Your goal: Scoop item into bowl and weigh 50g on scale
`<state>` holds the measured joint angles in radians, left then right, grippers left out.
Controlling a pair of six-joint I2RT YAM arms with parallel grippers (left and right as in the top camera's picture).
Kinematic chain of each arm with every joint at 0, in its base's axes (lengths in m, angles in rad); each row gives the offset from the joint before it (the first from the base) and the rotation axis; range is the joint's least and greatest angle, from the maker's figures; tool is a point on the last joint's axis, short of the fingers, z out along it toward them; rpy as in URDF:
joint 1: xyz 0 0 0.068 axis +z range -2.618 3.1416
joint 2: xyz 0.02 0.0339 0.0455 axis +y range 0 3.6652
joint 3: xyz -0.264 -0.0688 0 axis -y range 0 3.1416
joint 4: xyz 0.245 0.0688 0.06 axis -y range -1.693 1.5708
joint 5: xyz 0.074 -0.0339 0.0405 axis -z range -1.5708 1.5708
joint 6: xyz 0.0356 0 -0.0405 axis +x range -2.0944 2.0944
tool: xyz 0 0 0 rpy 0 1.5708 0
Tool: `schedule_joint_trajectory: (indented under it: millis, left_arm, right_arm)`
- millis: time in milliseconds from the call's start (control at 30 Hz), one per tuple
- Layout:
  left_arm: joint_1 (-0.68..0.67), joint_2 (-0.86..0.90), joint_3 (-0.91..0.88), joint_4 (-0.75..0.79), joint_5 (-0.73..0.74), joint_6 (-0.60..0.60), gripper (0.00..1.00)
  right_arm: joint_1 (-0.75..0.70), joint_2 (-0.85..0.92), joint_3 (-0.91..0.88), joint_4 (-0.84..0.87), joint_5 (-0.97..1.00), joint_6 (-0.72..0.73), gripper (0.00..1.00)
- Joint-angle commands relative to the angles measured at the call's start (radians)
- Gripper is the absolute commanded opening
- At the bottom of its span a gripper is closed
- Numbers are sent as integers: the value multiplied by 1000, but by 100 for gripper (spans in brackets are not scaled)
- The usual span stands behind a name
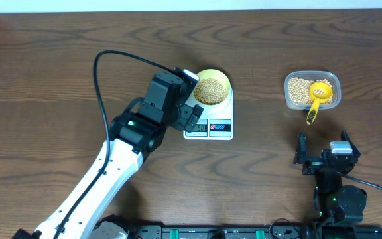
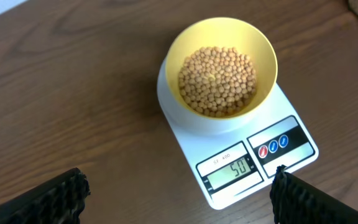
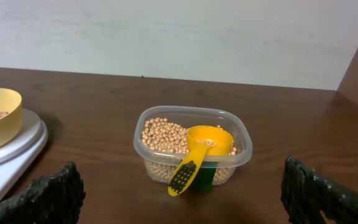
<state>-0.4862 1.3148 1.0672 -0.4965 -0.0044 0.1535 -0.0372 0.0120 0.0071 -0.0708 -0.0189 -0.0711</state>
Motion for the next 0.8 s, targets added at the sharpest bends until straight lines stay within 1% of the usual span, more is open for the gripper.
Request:
schedule_joint_trajectory:
  millis: [0,200,567,767]
  left_arm:
    - [29,-29,-13,5,-15,-6,96]
    - [71,-43,-13,16,-15,-6,96]
    - [160,-93,-13,125,-15,-11,96]
    - [235,-103,-13,220,-15,-70,96]
  right_arm:
    - [-7,-6,-2,-5,-3,-13,99]
    - [-7,-6,-2,-5,-3,-13,99]
    - [-7,-6,-2,-5,-3,-13,99]
    - [-7,-6,-2,-5,-3,-13,99]
